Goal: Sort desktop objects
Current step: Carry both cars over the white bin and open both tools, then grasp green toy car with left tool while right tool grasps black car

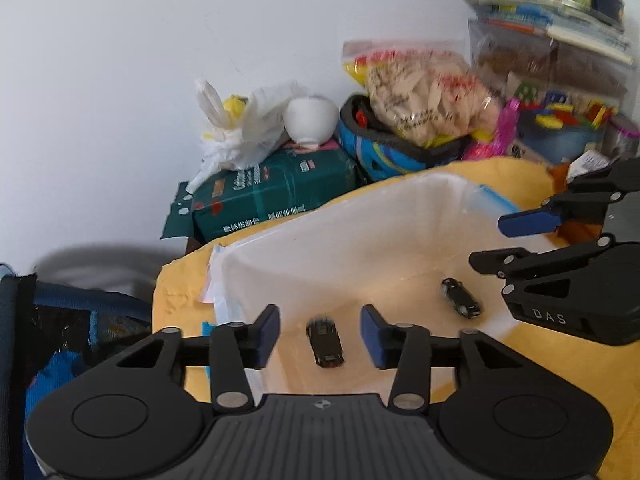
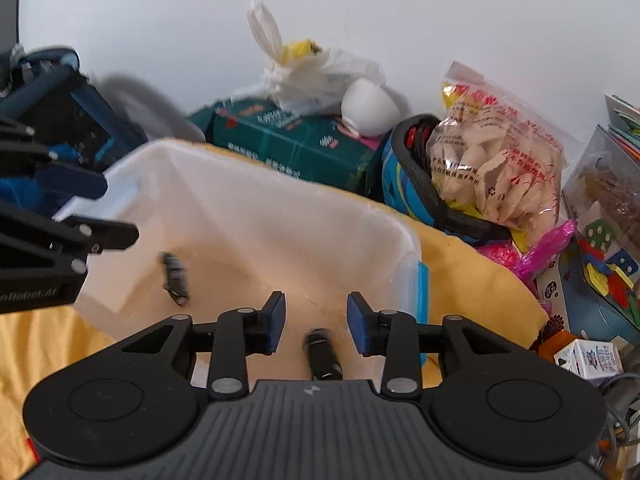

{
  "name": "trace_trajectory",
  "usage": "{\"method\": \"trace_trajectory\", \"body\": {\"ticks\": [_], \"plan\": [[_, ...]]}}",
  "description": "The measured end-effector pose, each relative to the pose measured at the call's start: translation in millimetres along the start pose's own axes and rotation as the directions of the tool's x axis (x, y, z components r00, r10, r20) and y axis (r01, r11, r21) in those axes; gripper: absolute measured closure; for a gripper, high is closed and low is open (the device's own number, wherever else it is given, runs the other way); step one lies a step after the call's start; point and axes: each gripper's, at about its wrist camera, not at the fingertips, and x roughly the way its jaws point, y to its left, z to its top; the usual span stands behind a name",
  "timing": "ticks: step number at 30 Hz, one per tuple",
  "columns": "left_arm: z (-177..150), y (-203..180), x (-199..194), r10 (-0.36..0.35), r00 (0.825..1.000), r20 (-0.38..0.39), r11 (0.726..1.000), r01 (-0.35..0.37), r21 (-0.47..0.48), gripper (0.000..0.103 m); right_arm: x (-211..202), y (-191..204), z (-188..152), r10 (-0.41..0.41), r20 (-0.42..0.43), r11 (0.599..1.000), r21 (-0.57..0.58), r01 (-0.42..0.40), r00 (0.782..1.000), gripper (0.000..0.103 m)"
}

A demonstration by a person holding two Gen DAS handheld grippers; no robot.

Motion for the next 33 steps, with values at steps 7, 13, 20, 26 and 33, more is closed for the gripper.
{"method": "trace_trajectory", "body": {"ticks": [7,13,20,26,33], "plan": [[-75.9,-43.8,-68.4,-0.026,0.997,0.075,0.998,0.021,0.064,0.033,-44.6,-1.8,-52.8,0.094,0.046,0.994,0.044,-0.096,0.995,0.059],[-156.5,-77.8,-86.6,-0.083,0.995,-0.057,0.996,0.084,0.017,0.033,-77.7,23.5,-132.4,0.153,-0.011,0.988,-0.016,-0.154,0.988,0.059],[-210.7,-101.9,-88.7,-0.012,0.992,-0.125,0.994,0.026,0.109,0.033,-99.3,39.6,-202.3,0.123,-0.084,0.991,-0.046,-0.127,0.989,0.061],[-207.3,-104.8,-74.2,-0.03,0.986,-0.162,0.996,0.043,0.075,0.043,-108.2,53.8,-213.8,0.099,-0.076,0.992,-0.071,-0.105,0.992,0.061],[-217.0,-130.7,-38.1,0.002,0.979,-0.205,0.983,0.036,0.179,0.049,-114.5,55.6,-217.6,0.083,-0.04,0.994,-0.072,-0.086,0.996,0.064]]}}
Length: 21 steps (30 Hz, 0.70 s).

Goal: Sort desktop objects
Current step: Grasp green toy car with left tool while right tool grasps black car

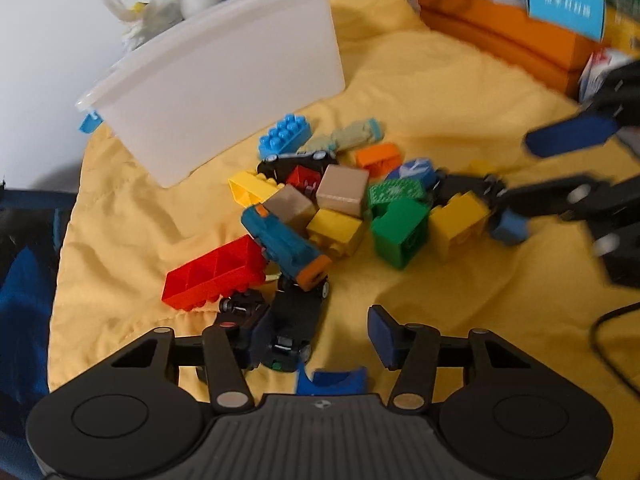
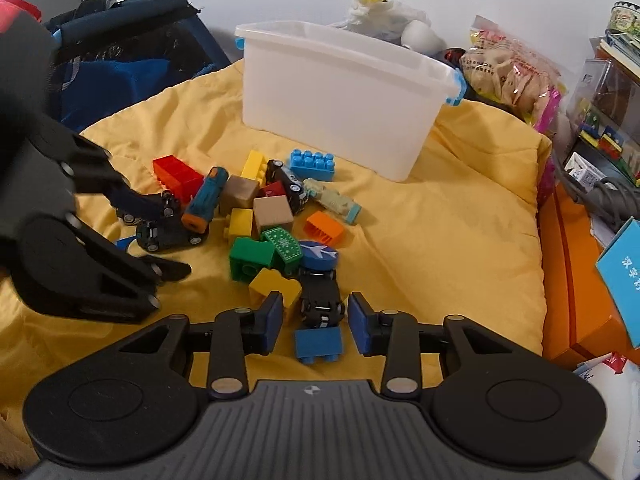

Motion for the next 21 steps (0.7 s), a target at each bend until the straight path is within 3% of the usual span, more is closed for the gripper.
{"method": "trace_trajectory", "body": {"ticks": [2,3,4,6,8,10,15,18,21], "plan": [[2.4,4.0,3.1,-0.008,1.0,0.011,1.0,0.008,0.009,0.06,0.8,-0.7,-2.6,-0.001,-0.004,1.0,0.01,0.001,1.0,0.064],[4.2,7.6,4.1,-0.013,1.0,0.007,1.0,0.013,0.001,0.075,1.8,-0.5,-3.9,-0.004,-0.007,1.0,0.011,0.004,1.0,0.064],[6.5,12.3,5.3,-0.012,1.0,-0.004,1.0,0.012,-0.012,0.078,2.8,-0.6,-5.1,-0.007,-0.012,1.0,0.012,0.007,1.0,0.064],[7.6,22.8,5.1,-0.044,0.999,-0.022,0.997,0.042,-0.061,0.081,3.3,-1.2,-6.5,-0.008,-0.014,1.0,0.017,0.008,1.0,0.065],[5.8,32.6,-3.4,-0.121,0.992,-0.039,0.984,0.115,-0.133,0.083,2.2,-1.5,-6.7,-0.012,-0.005,1.0,0.012,0.012,1.0,0.065],[-0.7,35.5,-19.6,-0.226,0.974,-0.03,0.955,0.216,-0.204,0.085,2.0,-1.1,-6.4,-0.021,0.005,1.0,-0.006,0.021,1.0,0.065],[-21.2,9.8,-42.4,-0.381,0.923,-0.047,0.903,0.361,-0.234,0.085,14.4,1.8,-3.8,-0.006,0.014,0.997,-0.072,0.007,1.0,0.065],[-32.0,0.6,-35.1,-0.407,0.91,-0.082,0.89,0.375,-0.26,0.084,30.0,13.3,-3.8,-0.02,-0.026,0.985,-0.173,0.015,0.999,0.066],[-38.0,8.5,-34.5,-0.416,0.907,-0.063,0.867,0.375,-0.327,0.081,43.4,23.6,-6.9,-0.04,-0.055,0.966,-0.258,0.024,0.998,0.067]]}}
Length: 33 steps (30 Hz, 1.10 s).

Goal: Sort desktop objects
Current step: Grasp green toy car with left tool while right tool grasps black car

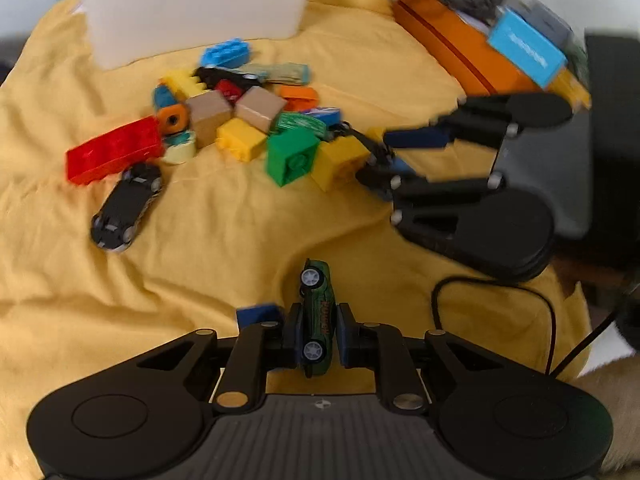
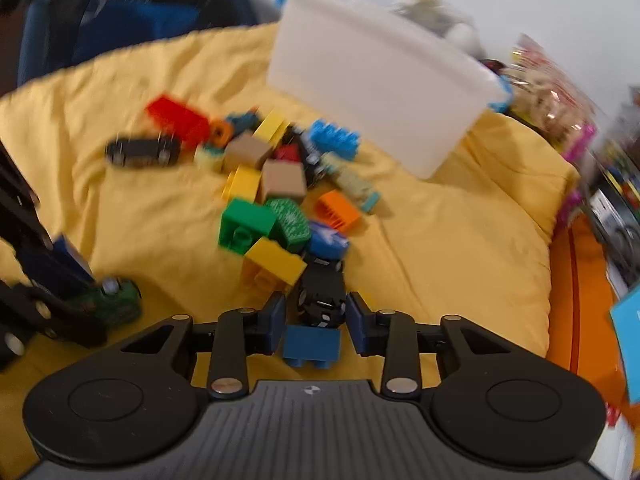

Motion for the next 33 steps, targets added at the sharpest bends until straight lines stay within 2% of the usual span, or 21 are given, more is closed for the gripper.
{"method": "trace_trajectory", "body": {"ticks": [1,3,5,6,9,12,16,18,20,22,24,25,26,28,29,30,32,33], "plan": [[-0.1,2.9,-1.7,0.007,1.0,0.01,1.0,-0.007,-0.019,0.076,3.3,2.1,0.0,-0.006,-0.003,1.0,-0.021,0.006,1.0,0.068],[-0.1,5.3,-5.9,0.025,0.999,0.028,0.999,-0.024,-0.046,0.076,8.7,1.2,0.4,-0.014,-0.012,1.0,-0.024,0.014,1.0,0.077],[-0.7,8.5,-11.0,0.042,0.998,0.046,0.997,-0.039,-0.063,0.075,9.2,-5.0,2.2,-0.01,-0.025,1.0,0.028,0.011,1.0,0.08],[-2.3,9.6,-13.4,0.042,0.998,0.055,0.996,-0.038,-0.075,0.073,7.9,-7.4,2.6,-0.009,-0.027,0.999,0.048,0.01,1.0,0.087],[-3.0,7.7,-22.4,0.069,0.994,0.085,0.995,-0.063,-0.074,0.063,-1.5,-18.4,0.4,0.013,-0.02,0.993,0.118,-0.011,1.0,0.087],[-2.4,-0.7,-24.5,0.113,0.989,0.092,0.993,-0.11,-0.033,0.062,-16.4,-31.7,-3.7,0.052,0.001,0.979,0.195,-0.052,0.999,0.087],[-5.6,-14.9,-24.9,0.158,0.982,0.105,0.986,-0.163,0.04,0.062,-44.4,-43.5,-9.3,0.18,0.053,0.939,0.288,-0.188,0.982,0.087],[-8.0,-23.5,-26.3,0.168,0.979,0.116,0.98,-0.178,0.086,0.061,-49.9,-44.1,-13.2,0.268,0.061,0.902,0.333,-0.273,0.961,0.087],[-9.7,-31.8,-24.9,0.174,0.977,0.119,0.974,-0.189,0.123,0.06,-48.7,-43.5,-19.1,0.366,0.061,0.845,0.396,-0.359,0.929,0.087],[-10.5,-36.3,-19.2,0.187,0.976,0.109,0.969,-0.202,0.145,0.059,-38.6,-42.0,-26.3,0.48,0.068,0.759,0.468,-0.452,0.875,0.087],[-11.8,-37.5,-12.8,0.195,0.976,0.094,0.966,-0.208,0.151,0.059,-28.1,-38.3,-32.7,0.544,0.059,0.697,0.523,-0.49,0.837,0.087],[-12.5,-37.3,-10.5,0.207,0.974,0.092,0.964,-0.219,0.153,0.059,-25.2,-35.4,-34.5,0.553,0.047,0.69,0.534,-0.489,0.832,0.087],[-12.8,-36.9,-8.9,0.216,0.972,0.09,0.961,-0.228,0.156,0.059,-22.5,-32.9,-36.2,0.55,0.029,0.697,0.535,-0.478,0.835,0.086],[-14.1,-34.7,-6.4,0.218,0.972,0.087,0.962,-0.229,0.148,0.059,-24.3,-32.0,-38.2,0.517,0.021,0.724,0.523,-0.45,0.856,0.084],[-14.7,-33.0,-5.1,0.217,0.973,0.084,0.964,-0.227,0.14,0.059,-26.3,-33.0,-38.9,0.495,0.02,0.737,0.52,-0.432,0.869,0.077],[-15.3,-31.6,-3.7,0.215,0.973,0.079,0.965,-0.224,0.134,0.059,-28.6,-34.2,-39.1,0.461,0.016,0.757,0.514,-0.403,0.887,0.069],[-16.4,-27.8,0.6,0.199,0.978,0.061,0.972,-0.205,0.112,0.06,-33.4,-35.1,-37.8,0.373,-0.006,0.817,0.476,-0.325,0.928,0.067],[-16.7,-27.4,1.5,0.198,0.978,0.064,0.973,-0.204,0.109,0.06,-34.6,-35.8,-37.6,0.348,-0.01,0.836,0.455,-0.306,0.937,0.067]]}}
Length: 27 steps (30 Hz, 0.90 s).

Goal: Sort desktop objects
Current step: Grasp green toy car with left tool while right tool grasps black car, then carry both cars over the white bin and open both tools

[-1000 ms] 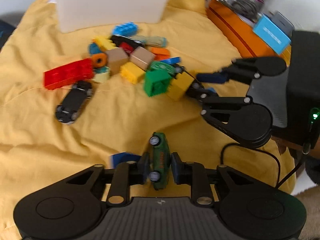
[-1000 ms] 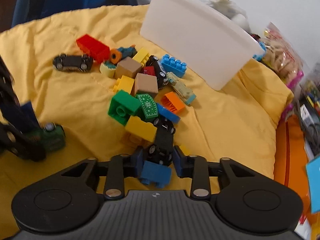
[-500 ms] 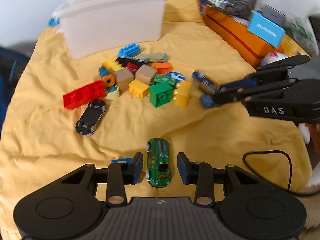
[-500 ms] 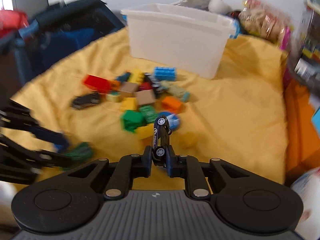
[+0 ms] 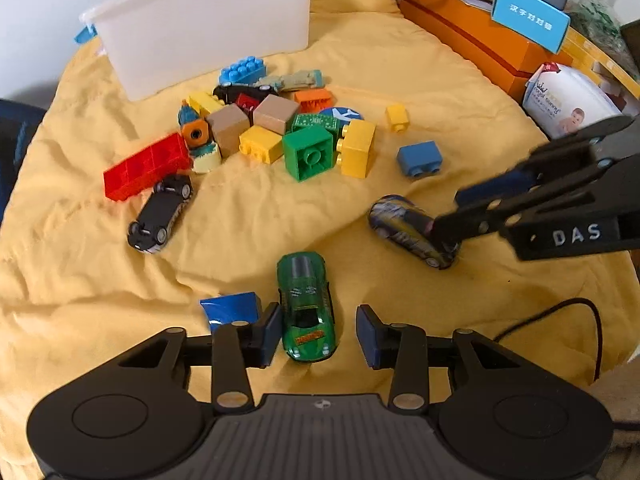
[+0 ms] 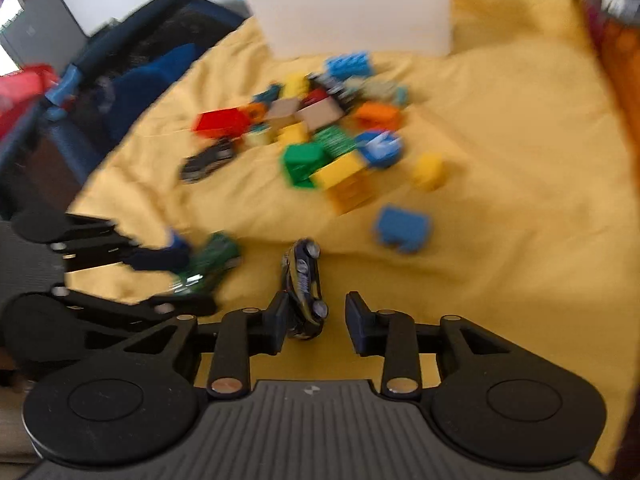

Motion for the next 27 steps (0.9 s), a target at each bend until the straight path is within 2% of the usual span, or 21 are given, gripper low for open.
{"method": "trace_trajectory", "body": {"ticks": [4,10,27], "plan": [[3.7,-0.8,-0.5,-0.033,0.999,0.012,0.999,0.033,-0.024,0.06,-7.9,2.2,3.4,0.006,0.032,0.999,-0.051,-0.004,0.999,0.067],[2.6,-5.5,-1.6,-0.005,1.0,0.011,1.0,0.005,0.004,0.058,5.2,30.7,0.7,-0.099,0.039,0.97,-0.218,0.105,0.994,0.061],[2.2,-12.3,1.3,0.041,0.999,-0.002,0.998,-0.041,0.05,0.056,23.4,39.3,-4.2,-0.146,-0.013,0.964,-0.225,0.139,0.989,0.061]]}}
